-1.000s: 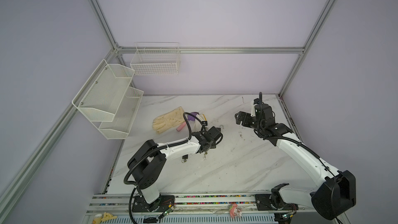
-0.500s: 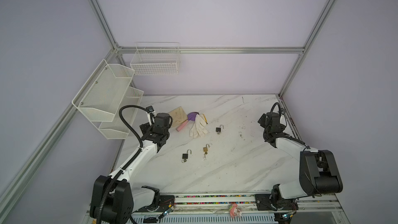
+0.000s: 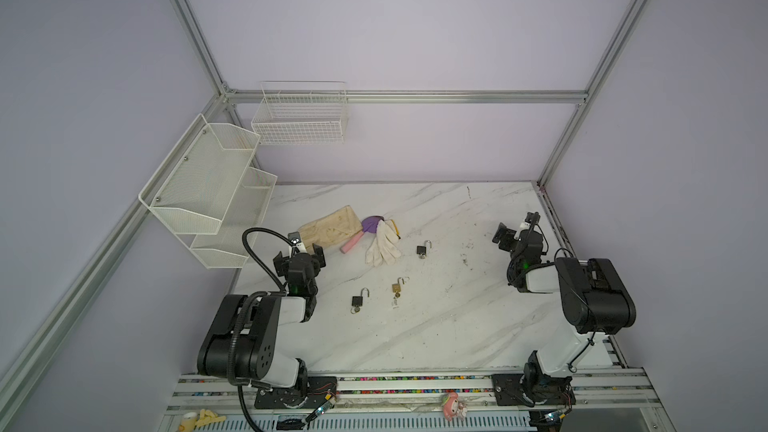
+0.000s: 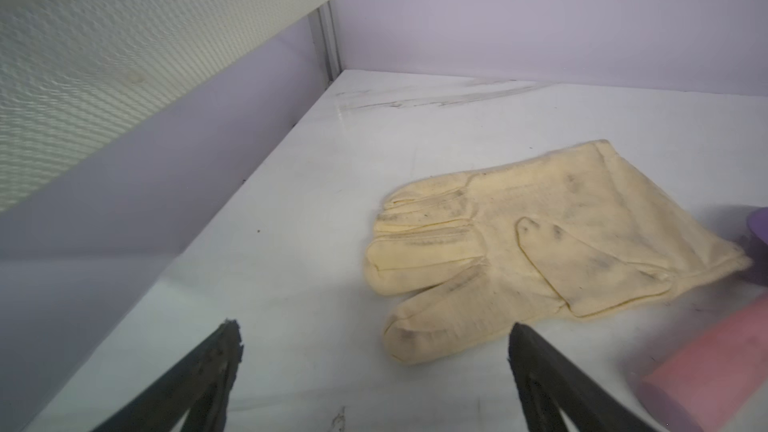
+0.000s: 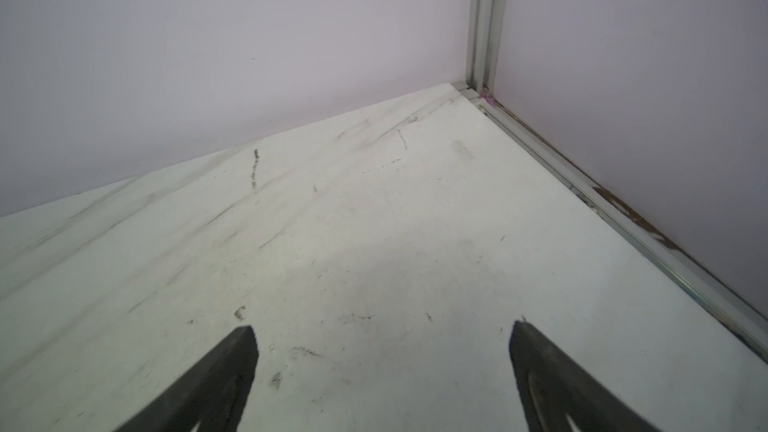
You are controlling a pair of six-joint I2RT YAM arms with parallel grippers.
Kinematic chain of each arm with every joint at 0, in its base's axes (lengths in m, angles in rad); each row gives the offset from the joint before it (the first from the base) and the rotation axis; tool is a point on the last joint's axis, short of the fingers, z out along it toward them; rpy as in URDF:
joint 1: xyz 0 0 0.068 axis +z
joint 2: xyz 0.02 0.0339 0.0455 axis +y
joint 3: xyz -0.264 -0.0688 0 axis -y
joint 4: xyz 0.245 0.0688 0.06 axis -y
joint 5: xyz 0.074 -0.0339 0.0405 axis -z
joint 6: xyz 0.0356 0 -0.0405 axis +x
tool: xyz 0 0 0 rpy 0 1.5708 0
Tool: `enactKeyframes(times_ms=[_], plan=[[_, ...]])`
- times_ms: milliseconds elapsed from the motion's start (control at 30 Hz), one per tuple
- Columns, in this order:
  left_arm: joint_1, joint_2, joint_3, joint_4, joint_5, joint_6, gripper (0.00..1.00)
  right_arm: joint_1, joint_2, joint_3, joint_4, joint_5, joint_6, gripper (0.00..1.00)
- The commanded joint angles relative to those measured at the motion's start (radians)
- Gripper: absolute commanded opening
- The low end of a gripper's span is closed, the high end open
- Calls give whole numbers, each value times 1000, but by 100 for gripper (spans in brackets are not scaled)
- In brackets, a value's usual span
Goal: Unlock with the key
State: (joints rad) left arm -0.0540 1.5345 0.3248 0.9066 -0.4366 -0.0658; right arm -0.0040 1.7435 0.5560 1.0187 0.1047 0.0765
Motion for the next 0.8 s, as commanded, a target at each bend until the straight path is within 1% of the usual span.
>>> enactKeyframes(times_ms=[0, 33, 67, 100, 133, 167, 200, 267, 300, 367, 433, 533, 633, 767], plan=[[6, 61, -55, 296, 107, 80, 100, 58, 29, -75, 288, -47, -123, 97], [9, 26, -7, 143, 91, 41, 100, 72, 47, -90, 348, -26, -130, 97], [19, 17, 70, -28, 64, 8, 100, 74, 31, -80, 289, -21, -134, 97], [27, 22, 92, -67, 74, 1, 100, 73, 30, -72, 274, -17, -132, 98], [30, 26, 59, 13, 86, 7, 100, 75, 42, -85, 328, -7, -130, 98], [31, 51, 41, 89, 77, 27, 100, 79, 36, -84, 312, 5, -131, 97], [31, 56, 33, 118, 79, 34, 100, 81, 25, -80, 285, 11, -132, 98], [31, 37, 51, 46, 73, 16, 100, 82, 39, -91, 331, -1, -133, 98], [31, 29, 53, 34, 73, 9, 100, 82, 33, -84, 302, -4, -136, 98], [31, 36, 49, 51, 74, 17, 100, 82, 37, -88, 321, 3, -136, 98], [31, 42, 42, 77, 76, 26, 100, 82, 34, -84, 302, -4, -135, 98], [31, 41, 42, 71, 77, 26, 100, 82, 36, -84, 312, 5, -136, 98], [31, 41, 43, 72, 77, 26, 100, 83, 46, -72, 302, -16, -136, 97], [31, 41, 42, 71, 77, 26, 100, 84, 33, -82, 302, -14, -139, 97]])
